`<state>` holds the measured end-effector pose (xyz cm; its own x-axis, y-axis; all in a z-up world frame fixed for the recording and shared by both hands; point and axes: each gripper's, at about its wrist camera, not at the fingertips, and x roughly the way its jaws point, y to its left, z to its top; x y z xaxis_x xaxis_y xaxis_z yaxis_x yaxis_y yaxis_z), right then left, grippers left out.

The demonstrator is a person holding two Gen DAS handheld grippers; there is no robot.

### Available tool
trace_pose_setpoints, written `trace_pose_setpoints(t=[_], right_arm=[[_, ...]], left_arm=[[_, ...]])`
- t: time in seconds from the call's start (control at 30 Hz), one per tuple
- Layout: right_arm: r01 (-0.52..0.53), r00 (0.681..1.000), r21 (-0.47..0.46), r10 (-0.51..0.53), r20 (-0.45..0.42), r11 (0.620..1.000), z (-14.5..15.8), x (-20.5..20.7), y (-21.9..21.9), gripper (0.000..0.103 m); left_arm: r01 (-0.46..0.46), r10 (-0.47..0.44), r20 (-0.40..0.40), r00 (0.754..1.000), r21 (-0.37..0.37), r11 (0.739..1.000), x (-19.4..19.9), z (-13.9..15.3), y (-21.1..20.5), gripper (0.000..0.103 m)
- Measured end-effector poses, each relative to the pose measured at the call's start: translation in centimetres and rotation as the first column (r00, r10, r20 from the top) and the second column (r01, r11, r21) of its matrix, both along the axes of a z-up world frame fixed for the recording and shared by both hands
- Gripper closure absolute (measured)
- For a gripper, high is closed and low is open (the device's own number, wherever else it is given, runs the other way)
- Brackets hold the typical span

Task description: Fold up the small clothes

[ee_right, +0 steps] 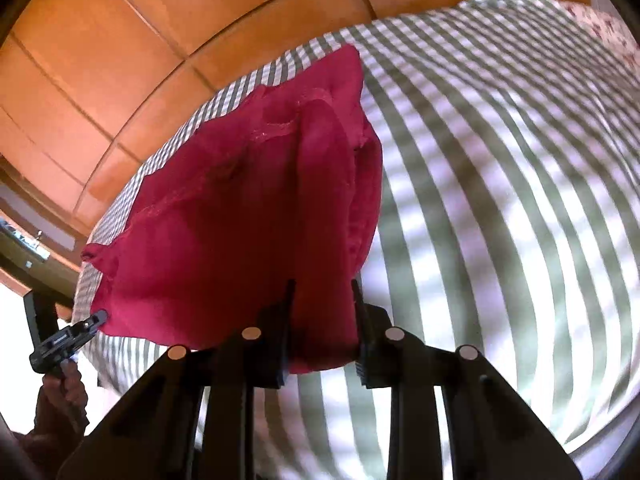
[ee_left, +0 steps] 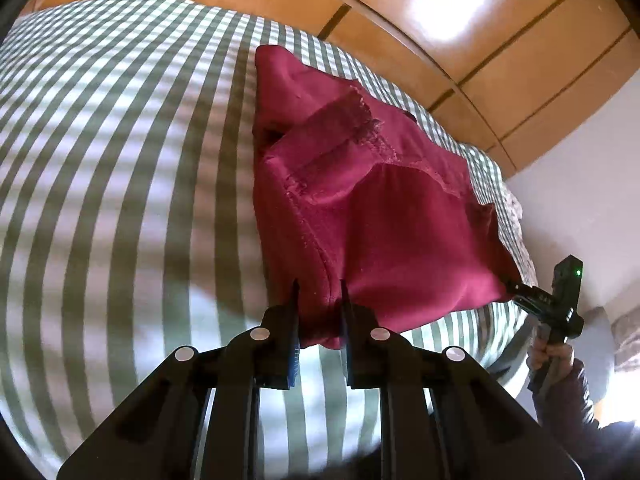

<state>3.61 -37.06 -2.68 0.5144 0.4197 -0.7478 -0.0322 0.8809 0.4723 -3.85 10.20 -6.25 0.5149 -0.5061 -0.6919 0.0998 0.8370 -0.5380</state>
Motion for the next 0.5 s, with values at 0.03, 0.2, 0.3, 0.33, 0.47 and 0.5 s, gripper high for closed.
trace_pose_setpoints(t=[0.03,0.2,0.3,0.33,0.47,0.5], right_arm=[[-0.004,1.0,0.002,0.004,-0.008,1.0,0.0,-1.0,0.0,0.08],[-0.049,0.998,-0.026,0.048,-0.044,0.998,0.1,-4.8,0.0,0.08],[-0.07,0.997,-0.061,0.067,-0.04,0.996,0.7,-5.5,0.1,0.073],[-0.062,0.998,-0.07,0.06,-0.029,0.996,1.0,-5.3,0.0,0.07],[-0.007,0.998,-0.13,0.015,0.058,0.992,2.9,-3.6,-0.2,0.058],[0.0,0.997,-0.149,0.012,0.078,0.989,3.3,-2.9,-0.1,0.058]], left_arm=[[0.004,-0.004,-0.005,1.0,-0.007,1.0,-1.0,0.0,0.0,0.088],[0.022,-0.023,-0.034,0.999,-0.024,0.999,-5.8,0.0,-0.2,0.088],[0.029,-0.028,-0.032,0.999,0.032,0.999,-6.9,0.5,-0.5,0.084],[0.021,-0.02,-0.019,1.0,0.071,0.997,-6.7,1.0,-0.6,0.075],[-0.043,0.032,0.081,0.996,0.132,0.99,-5.5,2.8,-0.1,0.031],[-0.031,0.018,0.089,0.996,0.14,0.99,-4.8,3.0,-0.1,0.031]])
